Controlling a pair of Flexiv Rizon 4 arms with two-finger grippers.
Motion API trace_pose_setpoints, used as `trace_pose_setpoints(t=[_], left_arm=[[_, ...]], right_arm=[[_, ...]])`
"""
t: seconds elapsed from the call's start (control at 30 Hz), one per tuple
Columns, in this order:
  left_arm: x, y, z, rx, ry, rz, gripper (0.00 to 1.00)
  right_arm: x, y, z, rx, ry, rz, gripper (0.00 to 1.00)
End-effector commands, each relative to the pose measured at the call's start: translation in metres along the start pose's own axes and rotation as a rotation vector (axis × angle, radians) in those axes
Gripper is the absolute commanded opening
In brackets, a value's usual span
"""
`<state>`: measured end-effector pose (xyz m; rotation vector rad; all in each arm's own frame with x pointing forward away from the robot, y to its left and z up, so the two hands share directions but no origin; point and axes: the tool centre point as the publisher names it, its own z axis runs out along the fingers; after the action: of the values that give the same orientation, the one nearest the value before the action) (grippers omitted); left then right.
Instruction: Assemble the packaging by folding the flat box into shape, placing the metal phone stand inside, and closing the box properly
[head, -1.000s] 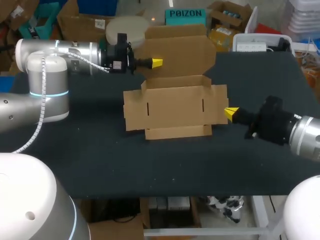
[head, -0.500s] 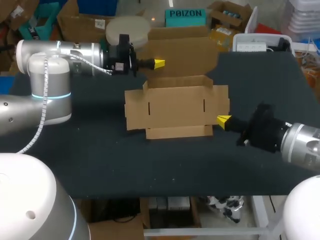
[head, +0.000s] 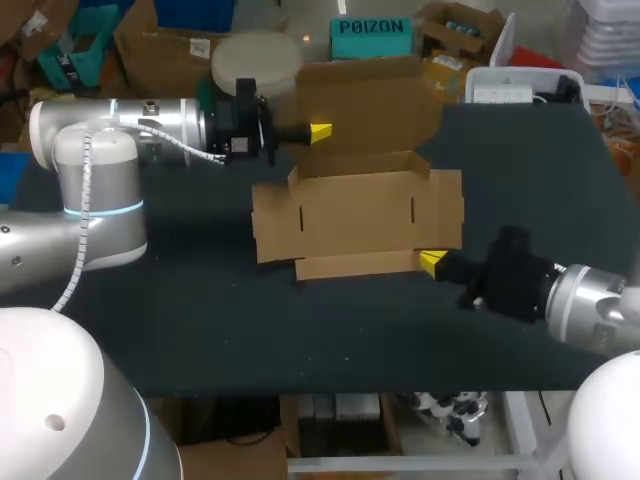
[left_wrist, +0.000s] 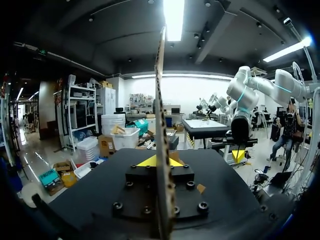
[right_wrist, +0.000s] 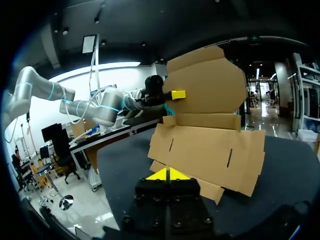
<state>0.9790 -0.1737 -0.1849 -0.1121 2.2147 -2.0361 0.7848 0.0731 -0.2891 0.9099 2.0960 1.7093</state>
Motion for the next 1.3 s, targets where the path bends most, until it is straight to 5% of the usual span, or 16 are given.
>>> trace_pose_setpoints(t=[0.03, 0.9, 1.3], left_arm=[[-0.003, -0.005, 0.001, -0.004, 0.007, 0.011, 0.0], [0.024, -0.052, -0.021, -0.028, 0.055, 0.006, 0.0], [0.039, -0.052, -0.03, -0.032, 0.119, -0.104, 0.0]], right_arm=[[0.001, -0.005, 0.008, -0.005, -0.002, -0.001, 0.0], [0.009, -0.009, -0.005, 0.002, -0.021, 0.002, 0.0], [0.017, -0.011, -0.007, 0.008, -0.029, -0.006, 0.0]])
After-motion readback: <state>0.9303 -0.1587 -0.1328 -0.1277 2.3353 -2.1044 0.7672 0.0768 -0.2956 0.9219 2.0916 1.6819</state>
